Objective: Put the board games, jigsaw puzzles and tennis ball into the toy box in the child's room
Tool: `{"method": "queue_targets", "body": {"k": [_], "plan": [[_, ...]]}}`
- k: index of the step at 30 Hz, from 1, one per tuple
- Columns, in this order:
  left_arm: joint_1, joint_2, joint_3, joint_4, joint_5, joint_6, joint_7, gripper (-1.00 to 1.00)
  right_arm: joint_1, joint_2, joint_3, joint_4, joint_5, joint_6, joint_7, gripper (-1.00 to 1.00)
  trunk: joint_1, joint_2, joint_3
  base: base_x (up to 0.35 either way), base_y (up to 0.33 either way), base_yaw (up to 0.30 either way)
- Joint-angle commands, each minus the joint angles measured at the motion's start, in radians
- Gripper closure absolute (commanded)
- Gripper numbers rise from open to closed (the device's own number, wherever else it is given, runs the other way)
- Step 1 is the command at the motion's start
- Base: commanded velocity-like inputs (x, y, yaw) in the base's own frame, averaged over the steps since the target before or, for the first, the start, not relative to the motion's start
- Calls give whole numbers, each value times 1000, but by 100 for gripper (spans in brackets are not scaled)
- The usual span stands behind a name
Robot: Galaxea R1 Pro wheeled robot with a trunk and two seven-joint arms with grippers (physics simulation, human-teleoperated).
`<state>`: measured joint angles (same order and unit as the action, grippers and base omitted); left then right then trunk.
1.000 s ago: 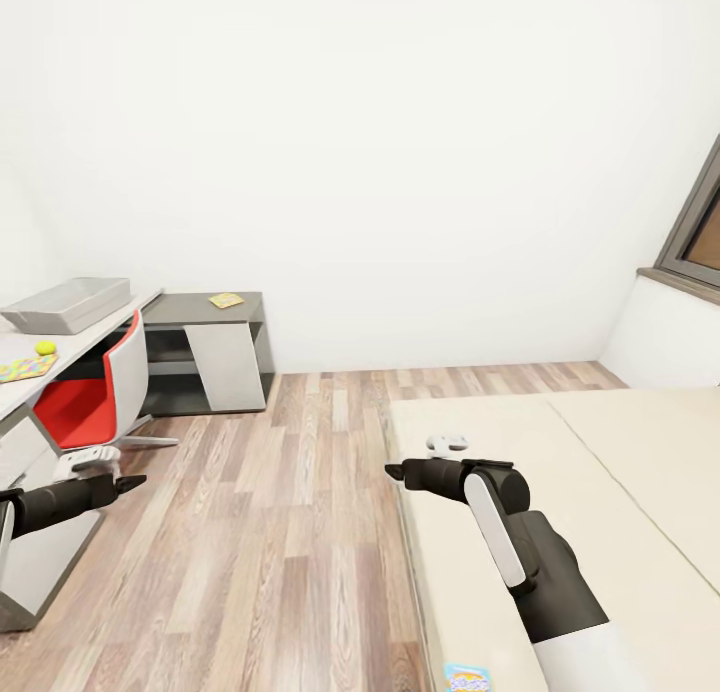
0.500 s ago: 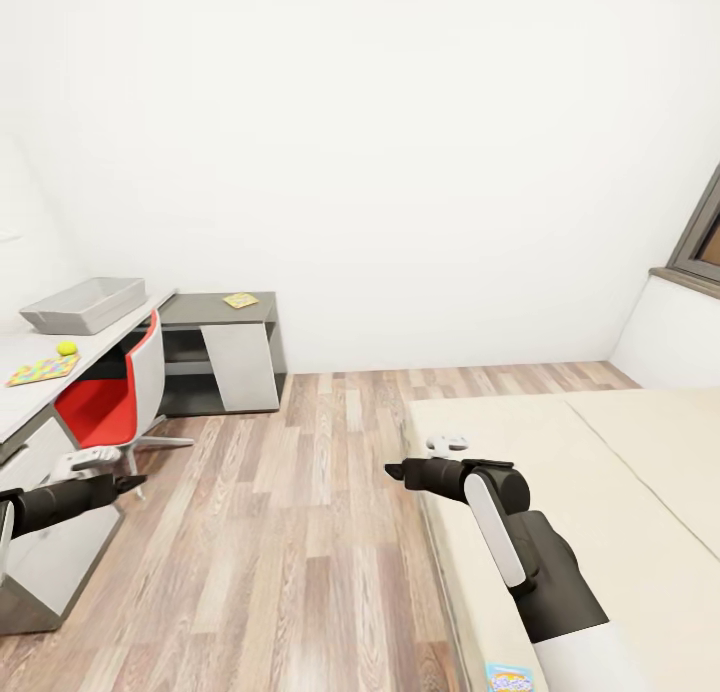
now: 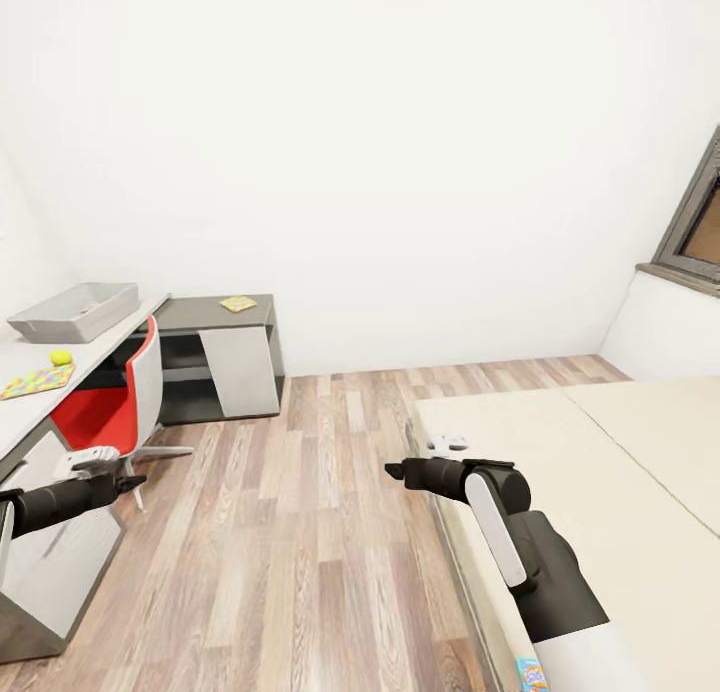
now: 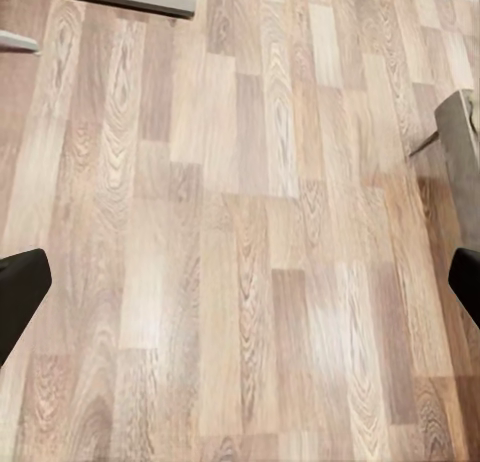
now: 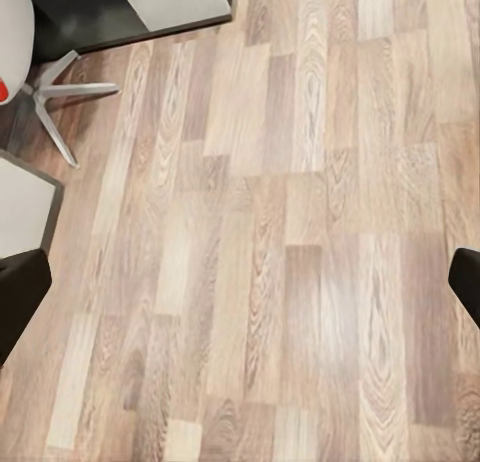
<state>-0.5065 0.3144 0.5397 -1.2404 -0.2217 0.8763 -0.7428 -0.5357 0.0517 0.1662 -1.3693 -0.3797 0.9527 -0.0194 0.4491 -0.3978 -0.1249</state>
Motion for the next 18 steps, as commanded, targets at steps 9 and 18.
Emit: {"method": "queue_targets", "body": {"k": [9, 18], "plan": [[-1, 0, 2, -1, -10, 3, -10, -100, -1, 0, -2, -1, -2, 4, -2, -100, 1, -2, -2, 131, 279, -273], [-1, 0, 2, -1, -10, 2, -17, -100, -1, 0, -3, 11, -2, 4, -2, -100, 1, -2, -2, 63, 281, -279]]}}
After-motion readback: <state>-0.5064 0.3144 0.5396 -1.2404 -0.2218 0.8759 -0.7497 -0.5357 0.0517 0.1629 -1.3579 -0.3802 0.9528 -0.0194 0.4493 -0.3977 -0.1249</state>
